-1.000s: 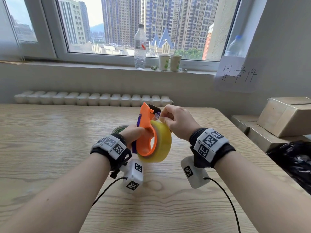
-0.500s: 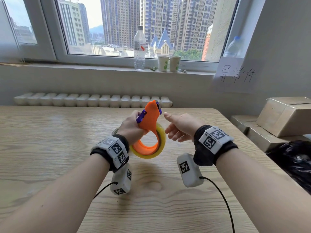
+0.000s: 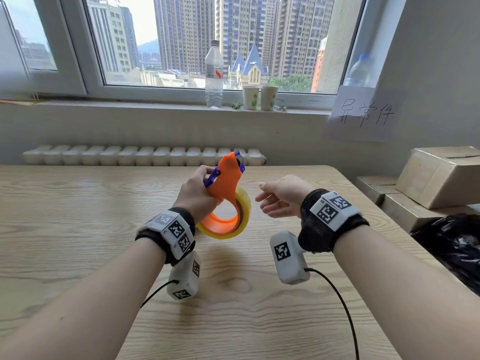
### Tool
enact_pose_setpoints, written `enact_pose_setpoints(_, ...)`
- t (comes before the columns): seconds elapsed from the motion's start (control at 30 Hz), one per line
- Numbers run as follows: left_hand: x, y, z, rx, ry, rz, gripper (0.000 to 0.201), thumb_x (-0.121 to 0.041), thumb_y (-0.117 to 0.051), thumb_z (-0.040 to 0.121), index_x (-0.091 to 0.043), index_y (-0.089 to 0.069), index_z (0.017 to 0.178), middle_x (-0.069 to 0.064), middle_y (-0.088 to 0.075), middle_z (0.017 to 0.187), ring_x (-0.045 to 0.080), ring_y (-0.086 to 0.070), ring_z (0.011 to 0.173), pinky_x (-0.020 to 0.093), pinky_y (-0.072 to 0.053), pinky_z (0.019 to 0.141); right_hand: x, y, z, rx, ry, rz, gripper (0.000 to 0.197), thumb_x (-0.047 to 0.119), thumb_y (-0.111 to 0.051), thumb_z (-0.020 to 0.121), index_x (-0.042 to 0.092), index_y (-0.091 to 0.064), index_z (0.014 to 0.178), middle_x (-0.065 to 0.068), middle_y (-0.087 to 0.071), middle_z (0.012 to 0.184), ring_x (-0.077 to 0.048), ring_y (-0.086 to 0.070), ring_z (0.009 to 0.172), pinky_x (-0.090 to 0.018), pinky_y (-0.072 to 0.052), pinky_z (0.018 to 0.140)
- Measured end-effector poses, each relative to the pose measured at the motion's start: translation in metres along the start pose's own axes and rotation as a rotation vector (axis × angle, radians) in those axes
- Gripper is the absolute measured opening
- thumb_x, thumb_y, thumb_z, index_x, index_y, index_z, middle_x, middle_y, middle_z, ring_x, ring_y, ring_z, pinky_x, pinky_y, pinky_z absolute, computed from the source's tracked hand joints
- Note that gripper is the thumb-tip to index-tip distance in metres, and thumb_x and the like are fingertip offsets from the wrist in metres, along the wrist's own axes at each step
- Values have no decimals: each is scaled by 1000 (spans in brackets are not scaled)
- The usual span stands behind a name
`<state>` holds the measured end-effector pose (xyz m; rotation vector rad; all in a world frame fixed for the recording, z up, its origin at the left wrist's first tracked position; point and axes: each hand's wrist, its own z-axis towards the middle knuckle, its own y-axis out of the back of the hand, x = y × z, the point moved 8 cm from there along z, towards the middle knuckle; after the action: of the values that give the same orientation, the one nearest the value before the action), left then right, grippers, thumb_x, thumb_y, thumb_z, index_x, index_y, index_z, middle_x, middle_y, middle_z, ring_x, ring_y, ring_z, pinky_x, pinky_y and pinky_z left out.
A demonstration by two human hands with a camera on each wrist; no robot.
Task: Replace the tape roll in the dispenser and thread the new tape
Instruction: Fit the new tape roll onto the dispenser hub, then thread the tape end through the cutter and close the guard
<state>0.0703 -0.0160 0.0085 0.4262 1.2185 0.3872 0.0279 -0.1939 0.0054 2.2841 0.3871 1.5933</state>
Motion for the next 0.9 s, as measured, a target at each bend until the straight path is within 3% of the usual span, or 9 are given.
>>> enact_pose_setpoints(0.1,-7,3,0,-40,-47,38,37,-7,-66,75,-24,-51,104,-17,-54,73,6,-53,68,17,-39,57,-2,-9,0,73,-33,60,35,34,-48,96,6,-62,80,-6,-62,73,-13,-61,63,-22,-54,59)
enact_pose_setpoints(0.23,-12,6,-1,-103,-88,77,38,-7,-64,75,-20,-54,109,-9,-58,77,18,-55,75,23,-39,67,-3,-15,-1,97,-59,85,31,34,-54,92,8,-60,76,-3,-60,70,-11,-59,61,-19,-54,54)
enact_pose_setpoints(0.53,-18,5,-2,-102,-133,72,40,-6,-63,75,-21,-53,110,0,-63,90,25,-61,84,36,-52,77,-3,-18,1,95,-58,291,13,15,-67,84,9,-65,73,-2,-62,57,-8,-58,50,-17,-54,48)
enact_pose_setpoints(0.73,-19,5,-2,-97,-151,64,40,-7,-64,76,-19,-53,112,0,-63,91,22,-60,82,30,-48,71,-6,-18,2,140,-79,176,28,36,-70,81,11,-62,70,1,-61,51,-6,-57,41,-16,-53,48)
enact_pose_setpoints(0.9,-18,6,-1,-97,-138,56,38,-6,-64,75,-19,-54,109,-5,-59,80,20,-57,77,28,-45,69,-3,-23,4,162,-25,261,21,23,-65,86,11,-62,69,3,-58,47,-3,-51,36,-12,-48,42)
